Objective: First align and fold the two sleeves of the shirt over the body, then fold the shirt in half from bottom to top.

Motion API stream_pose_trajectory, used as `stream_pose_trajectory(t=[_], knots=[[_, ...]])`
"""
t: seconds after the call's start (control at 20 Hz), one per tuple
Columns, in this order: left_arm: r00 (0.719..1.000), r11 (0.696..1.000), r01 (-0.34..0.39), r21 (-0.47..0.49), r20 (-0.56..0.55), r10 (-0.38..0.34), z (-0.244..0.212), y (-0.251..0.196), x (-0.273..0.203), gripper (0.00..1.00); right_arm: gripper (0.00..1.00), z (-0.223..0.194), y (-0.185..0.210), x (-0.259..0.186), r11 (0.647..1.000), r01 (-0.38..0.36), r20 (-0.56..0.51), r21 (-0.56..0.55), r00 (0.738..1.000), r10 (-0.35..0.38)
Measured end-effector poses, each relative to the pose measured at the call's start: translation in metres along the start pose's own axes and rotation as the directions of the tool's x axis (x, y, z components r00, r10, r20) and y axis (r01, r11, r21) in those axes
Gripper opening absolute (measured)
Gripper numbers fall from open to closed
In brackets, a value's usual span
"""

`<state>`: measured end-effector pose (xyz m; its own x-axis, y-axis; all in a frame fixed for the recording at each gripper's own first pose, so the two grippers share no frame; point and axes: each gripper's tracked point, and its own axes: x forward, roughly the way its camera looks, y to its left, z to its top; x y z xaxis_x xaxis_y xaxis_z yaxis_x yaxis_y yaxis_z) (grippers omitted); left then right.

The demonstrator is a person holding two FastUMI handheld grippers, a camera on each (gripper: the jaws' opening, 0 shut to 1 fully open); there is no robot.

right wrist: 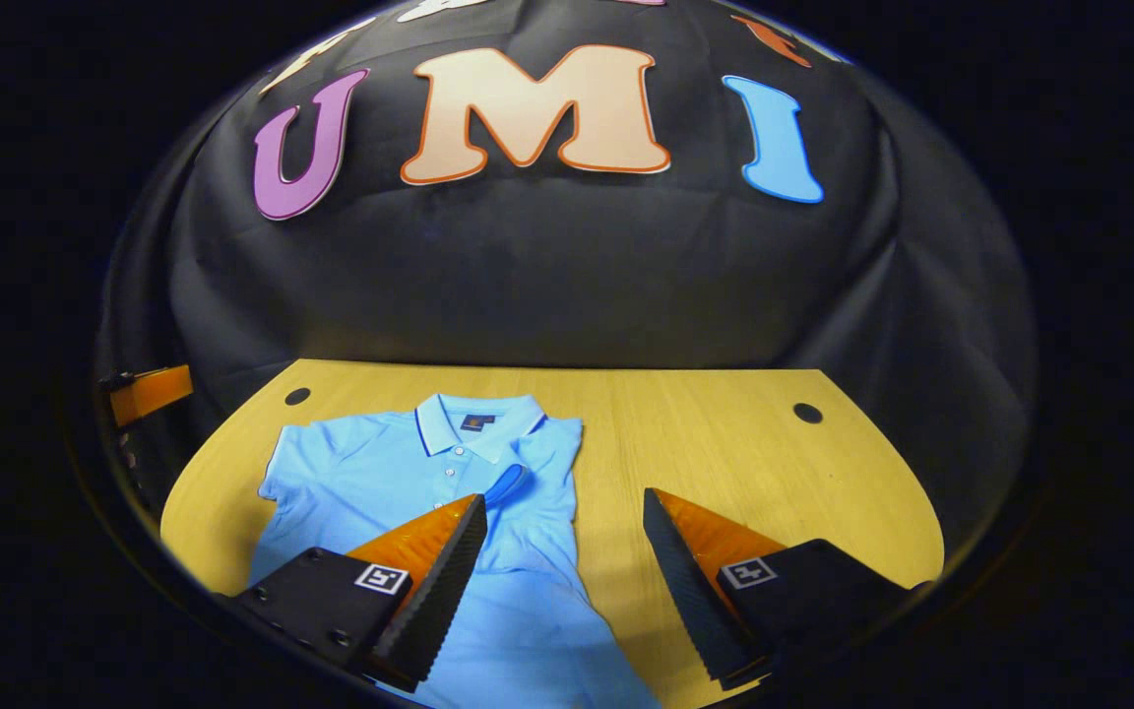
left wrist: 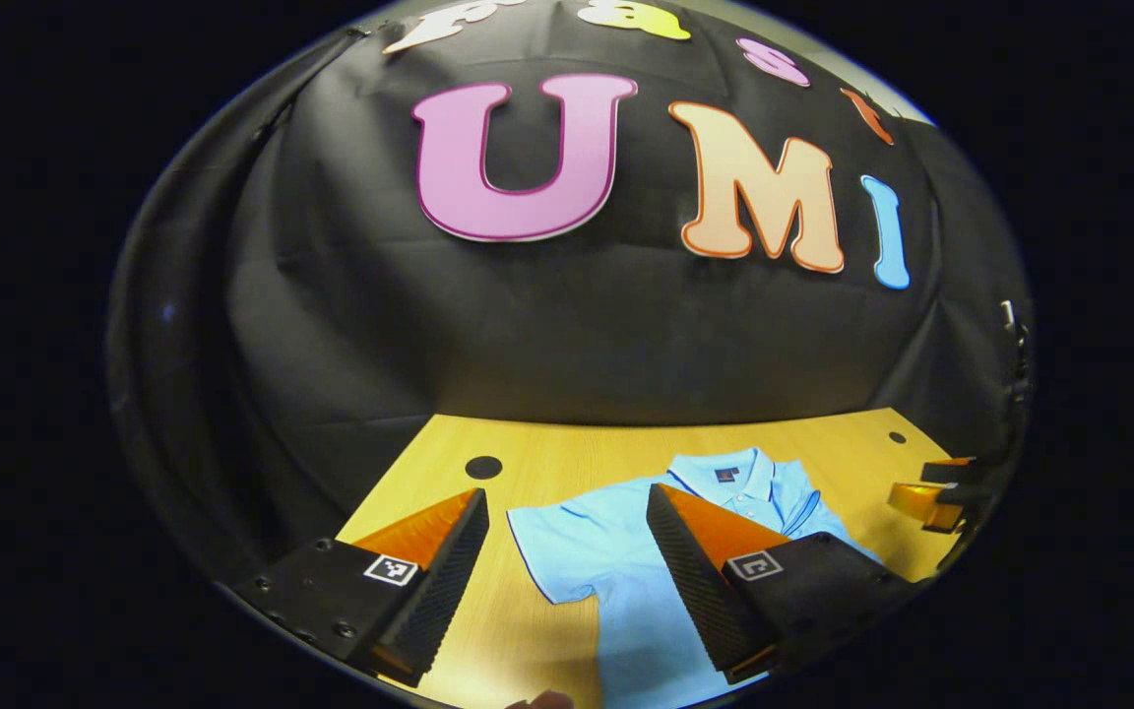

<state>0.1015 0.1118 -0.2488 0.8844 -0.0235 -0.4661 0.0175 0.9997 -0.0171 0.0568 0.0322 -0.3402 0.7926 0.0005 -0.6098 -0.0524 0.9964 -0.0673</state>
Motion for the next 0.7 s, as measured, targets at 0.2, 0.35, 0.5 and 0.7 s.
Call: stream_pose_trajectory(t=[0.2, 0.35, 0.5, 0.7], knots=[[0.996, 0.999, 0.039, 0.005, -0.08, -0.039, -0.034, 0.001, 0.038, 0.98, 1.0, -0.016, -0.024, -0.031, 0.996, 0.084, -0.037, 0.025, 0.996, -0.083], [0.987, 0.999, 0.046, -0.007, -0.153, -0.047, -0.065, 0.003, 0.064, 0.98, 1.0, -0.032, -0.04, -0.049, 0.99, 0.14, -0.079, 0.025, 0.987, -0.138], [0.978, 0.999, 0.034, -0.013, -0.204, -0.036, -0.09, 0.01, 0.085, 0.99, 0.99, -0.04, -0.047, -0.063, 0.985, 0.17, -0.099, 0.008, 0.981, -0.168], [0.971, 1.0, 0.017, 0.013, -0.241, -0.013, -0.111, 0.017, 0.106, 0.95, 1.0, -0.05, -0.044, -0.073, 0.985, 0.173, -0.124, -0.016, 0.977, -0.174]])
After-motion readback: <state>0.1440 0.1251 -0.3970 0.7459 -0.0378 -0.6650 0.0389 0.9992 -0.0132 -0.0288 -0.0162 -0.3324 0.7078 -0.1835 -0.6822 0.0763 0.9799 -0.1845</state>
